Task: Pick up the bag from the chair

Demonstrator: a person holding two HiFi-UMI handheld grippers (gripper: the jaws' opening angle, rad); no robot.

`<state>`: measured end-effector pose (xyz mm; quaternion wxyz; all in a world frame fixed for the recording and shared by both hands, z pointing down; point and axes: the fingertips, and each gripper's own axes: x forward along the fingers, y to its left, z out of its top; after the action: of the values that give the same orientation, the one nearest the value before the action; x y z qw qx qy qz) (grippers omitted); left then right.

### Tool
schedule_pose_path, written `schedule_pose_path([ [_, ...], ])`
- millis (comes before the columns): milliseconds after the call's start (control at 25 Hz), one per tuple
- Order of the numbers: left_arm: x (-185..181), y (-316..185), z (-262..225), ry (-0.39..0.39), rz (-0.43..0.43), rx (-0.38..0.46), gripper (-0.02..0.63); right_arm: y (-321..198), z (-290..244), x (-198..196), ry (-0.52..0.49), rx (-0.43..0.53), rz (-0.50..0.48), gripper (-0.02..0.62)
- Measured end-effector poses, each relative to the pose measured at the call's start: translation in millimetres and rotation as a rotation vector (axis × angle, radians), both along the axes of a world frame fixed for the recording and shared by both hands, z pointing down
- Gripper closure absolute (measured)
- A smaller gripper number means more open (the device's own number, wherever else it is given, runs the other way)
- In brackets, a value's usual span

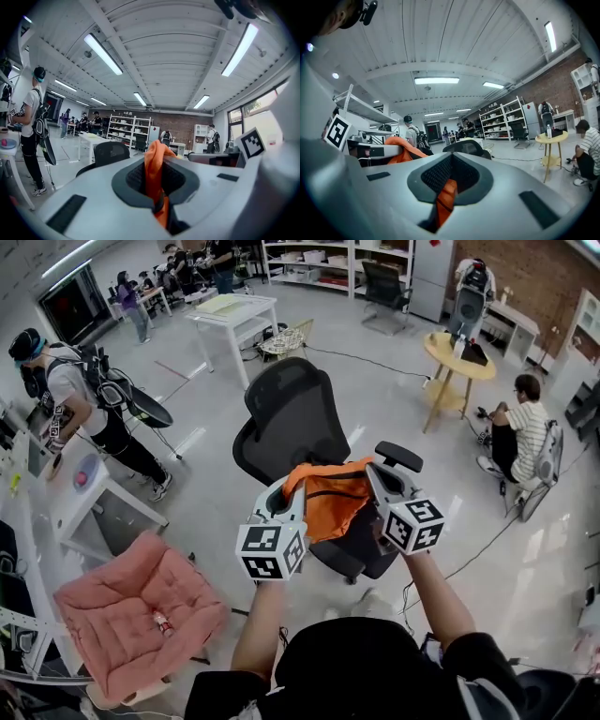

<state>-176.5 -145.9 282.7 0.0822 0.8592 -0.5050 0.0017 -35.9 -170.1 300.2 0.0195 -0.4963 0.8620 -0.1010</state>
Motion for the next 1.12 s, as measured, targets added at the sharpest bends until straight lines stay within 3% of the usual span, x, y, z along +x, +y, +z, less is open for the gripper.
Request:
schedule_pose_path([
  [520, 17.0, 25.1, -12.9, 0.003, 0.005, 0.024, 0.586, 26.7, -13.8, 24.2, 0.007, 0.029, 0.023, 0.594],
  [1120, 64.9, 103.3, -25.8, 0.019, -0.059, 0.018, 0.586, 101.4, -23.8, 78.9, 0.002, 0.023, -0.022, 0.594],
])
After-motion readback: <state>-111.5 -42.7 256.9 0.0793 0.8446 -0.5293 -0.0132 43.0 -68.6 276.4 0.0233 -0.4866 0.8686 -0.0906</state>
